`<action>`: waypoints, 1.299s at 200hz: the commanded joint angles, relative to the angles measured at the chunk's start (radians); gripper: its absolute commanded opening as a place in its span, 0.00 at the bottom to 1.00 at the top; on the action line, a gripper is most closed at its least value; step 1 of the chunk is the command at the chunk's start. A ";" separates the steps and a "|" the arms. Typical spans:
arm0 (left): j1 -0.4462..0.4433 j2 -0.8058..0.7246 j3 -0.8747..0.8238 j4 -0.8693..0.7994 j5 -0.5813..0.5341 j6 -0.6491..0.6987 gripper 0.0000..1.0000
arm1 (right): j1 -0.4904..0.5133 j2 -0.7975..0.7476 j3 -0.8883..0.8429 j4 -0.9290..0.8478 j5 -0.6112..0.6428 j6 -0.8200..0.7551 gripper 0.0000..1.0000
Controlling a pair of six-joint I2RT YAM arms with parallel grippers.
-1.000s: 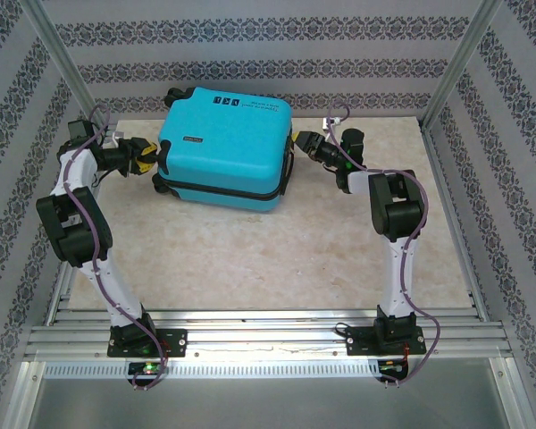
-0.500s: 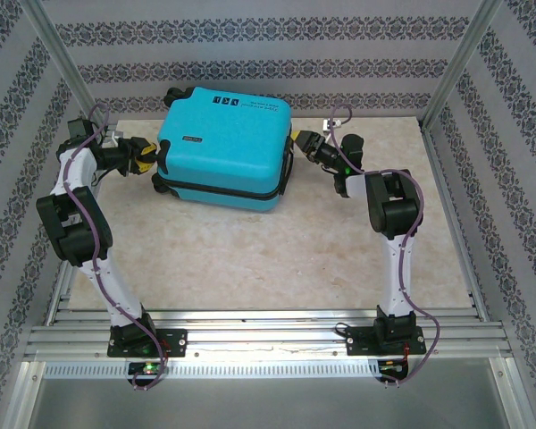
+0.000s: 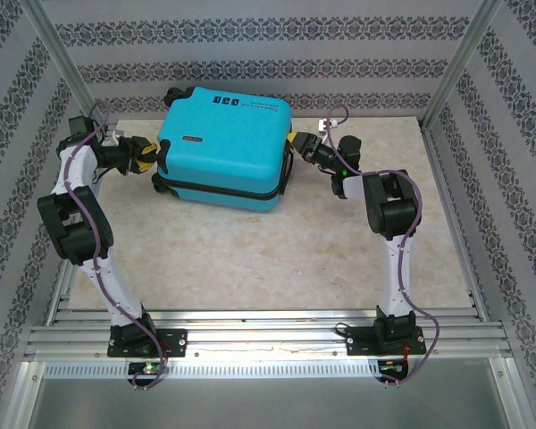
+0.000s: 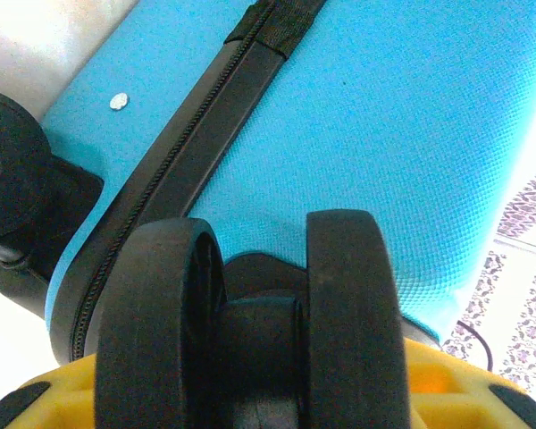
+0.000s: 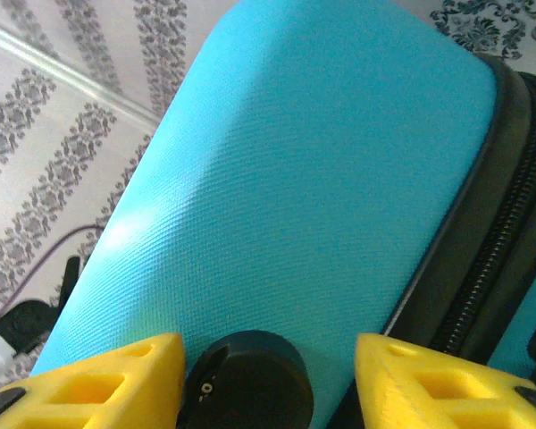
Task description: Pack the luggage
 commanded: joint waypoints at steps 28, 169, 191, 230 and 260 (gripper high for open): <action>-0.087 0.065 0.025 -0.009 -0.275 0.290 0.00 | 0.048 -0.093 -0.079 0.055 -0.075 -0.041 0.35; -0.089 -0.017 -0.039 0.129 -0.334 0.220 0.59 | 0.197 -0.547 -0.747 0.034 0.019 -0.237 0.27; -0.088 -0.061 -0.015 0.070 -0.417 0.261 0.85 | 0.213 -0.633 -0.797 -0.077 0.044 -0.318 0.31; -0.079 -0.146 0.015 0.025 -0.544 0.282 0.86 | 0.212 -0.822 -0.831 -0.397 0.191 -0.548 0.47; -0.080 -0.223 0.025 0.012 -0.602 0.291 0.86 | 0.221 -0.936 -0.841 -0.609 0.306 -0.703 0.48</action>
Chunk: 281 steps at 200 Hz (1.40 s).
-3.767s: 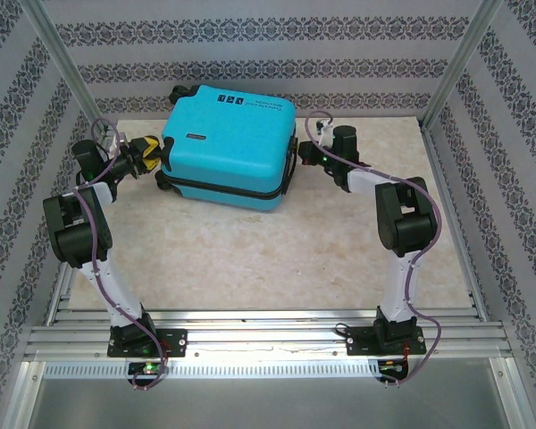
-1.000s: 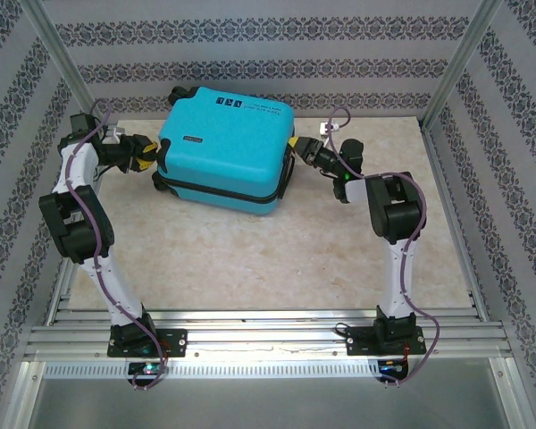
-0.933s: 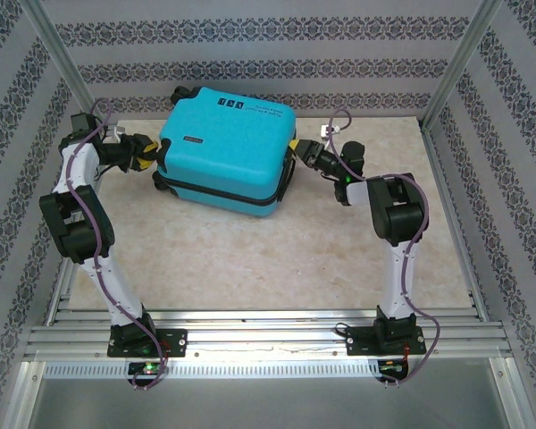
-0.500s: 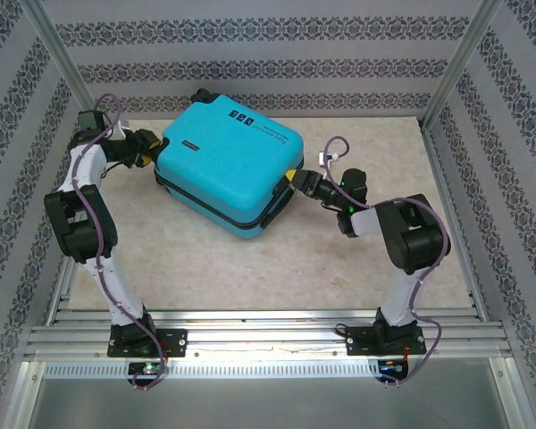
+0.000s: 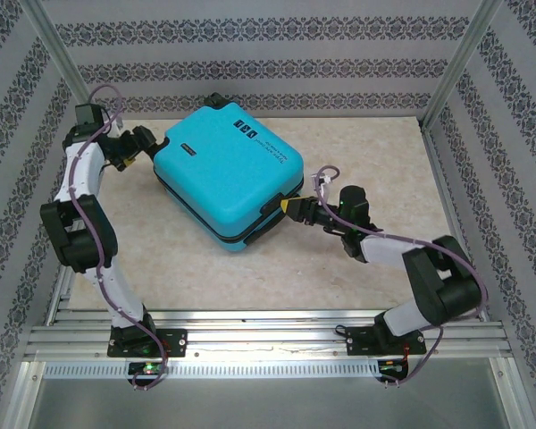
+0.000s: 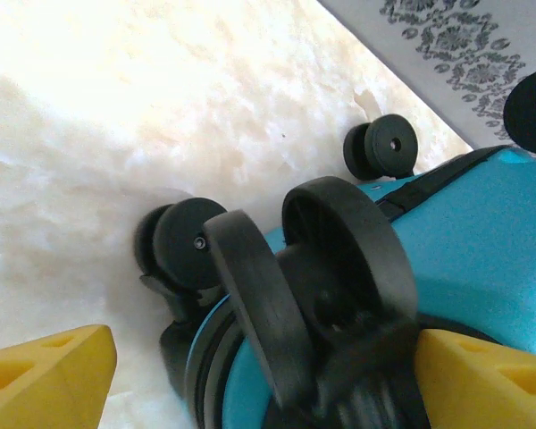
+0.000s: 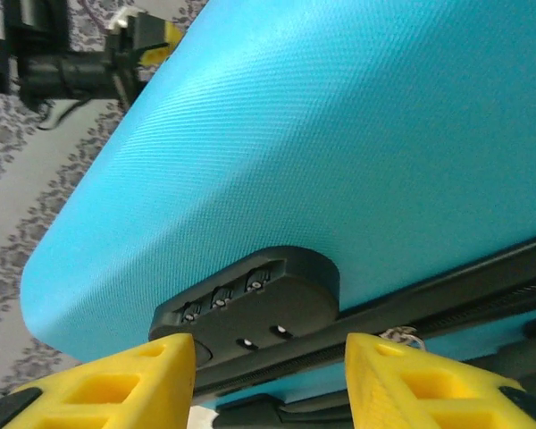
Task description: Pack the luggage
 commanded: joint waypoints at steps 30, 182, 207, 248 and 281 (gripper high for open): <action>-0.027 -0.173 0.018 -0.041 -0.093 0.041 0.86 | 0.054 -0.119 0.001 -0.357 0.237 -0.361 0.44; -0.702 -0.065 0.324 -0.224 -0.386 0.241 0.91 | 0.137 0.054 0.060 -0.231 0.337 -0.596 0.34; -0.752 0.034 0.453 -0.273 -0.402 0.256 0.91 | 0.137 0.076 0.078 -0.220 0.319 -0.599 0.34; -0.797 0.204 0.703 -0.358 -0.401 0.274 0.91 | 0.131 0.092 0.101 -0.220 0.307 -0.608 0.34; -0.815 0.342 0.909 -0.414 -0.408 0.271 0.91 | 0.126 0.120 0.123 -0.219 0.279 -0.610 0.33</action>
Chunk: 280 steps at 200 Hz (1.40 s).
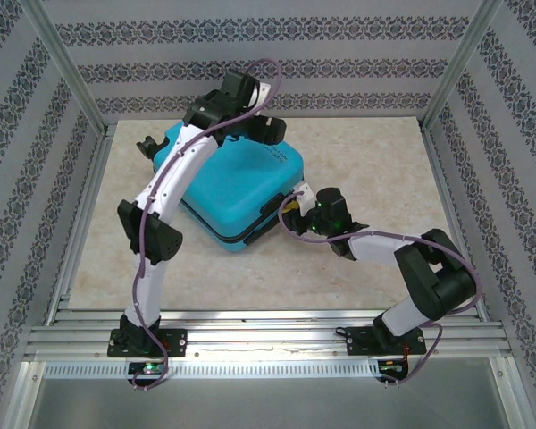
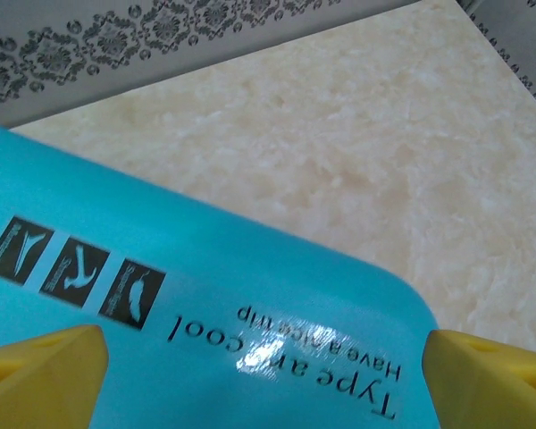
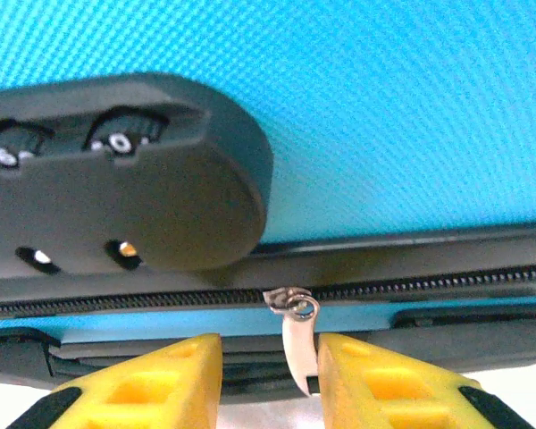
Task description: Pack the luggage
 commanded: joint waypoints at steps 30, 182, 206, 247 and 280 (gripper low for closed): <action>-0.042 0.112 0.141 -0.046 -0.074 0.012 0.92 | -0.007 0.046 0.042 0.033 -0.068 -0.017 0.21; -0.115 -0.060 -0.360 0.115 -0.223 -0.024 0.76 | -0.152 0.048 0.002 0.141 -0.115 0.164 0.00; -0.115 -0.086 -0.417 0.135 -0.227 -0.020 0.75 | -0.171 0.054 0.036 0.073 -0.033 0.198 0.00; -0.115 -0.109 -0.462 0.145 -0.221 -0.018 0.74 | -0.194 0.083 0.092 0.003 0.101 0.259 0.00; -0.115 -0.131 -0.485 0.146 -0.203 -0.003 0.73 | -0.210 0.119 0.113 0.064 -0.008 0.272 0.00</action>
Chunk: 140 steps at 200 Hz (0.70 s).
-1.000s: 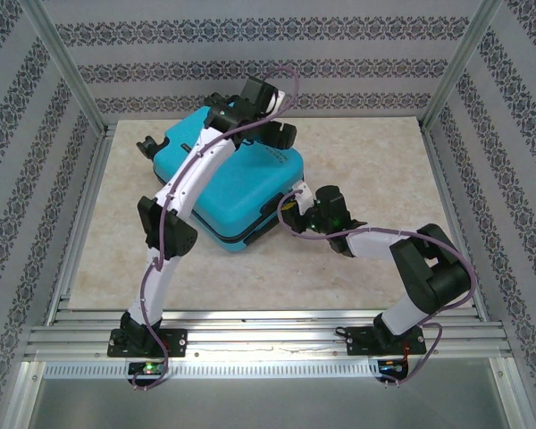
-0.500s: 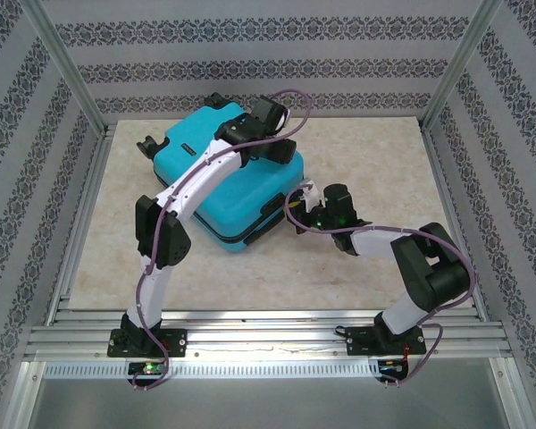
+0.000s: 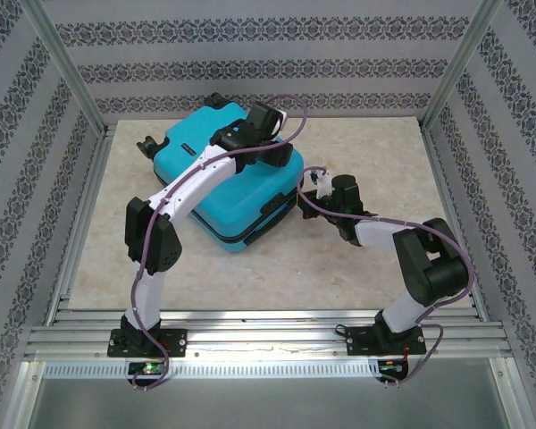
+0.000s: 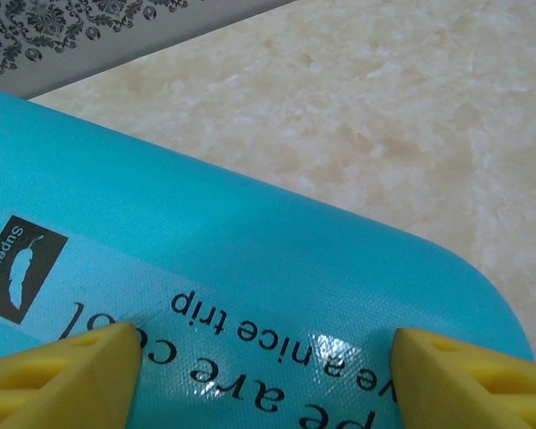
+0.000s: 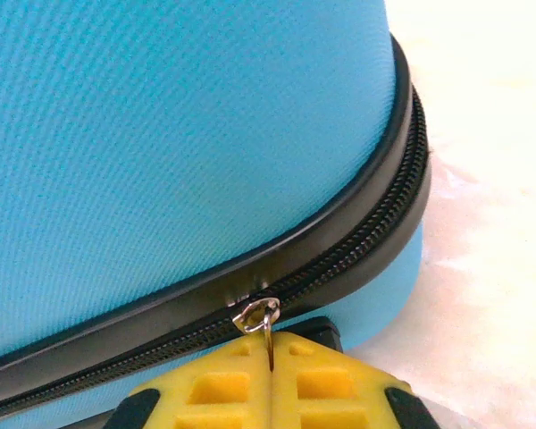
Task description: Pack the luggage
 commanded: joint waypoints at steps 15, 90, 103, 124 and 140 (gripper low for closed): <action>-0.012 -0.041 -0.037 -0.130 0.001 0.027 0.73 | -0.032 0.046 0.039 0.087 -0.022 0.032 0.00; -0.096 0.094 0.252 -0.066 -0.159 0.100 0.92 | -0.035 0.067 0.010 0.184 -0.121 0.069 0.00; -0.107 0.163 0.336 -0.074 -0.206 0.105 0.92 | -0.036 0.066 0.009 0.187 -0.128 0.073 0.00; -0.118 0.291 0.496 -0.120 -0.253 0.100 0.94 | -0.036 0.064 0.003 0.194 -0.140 0.072 0.00; -0.120 0.380 0.607 -0.175 -0.322 0.084 0.92 | -0.035 0.061 -0.001 0.198 -0.145 0.073 0.00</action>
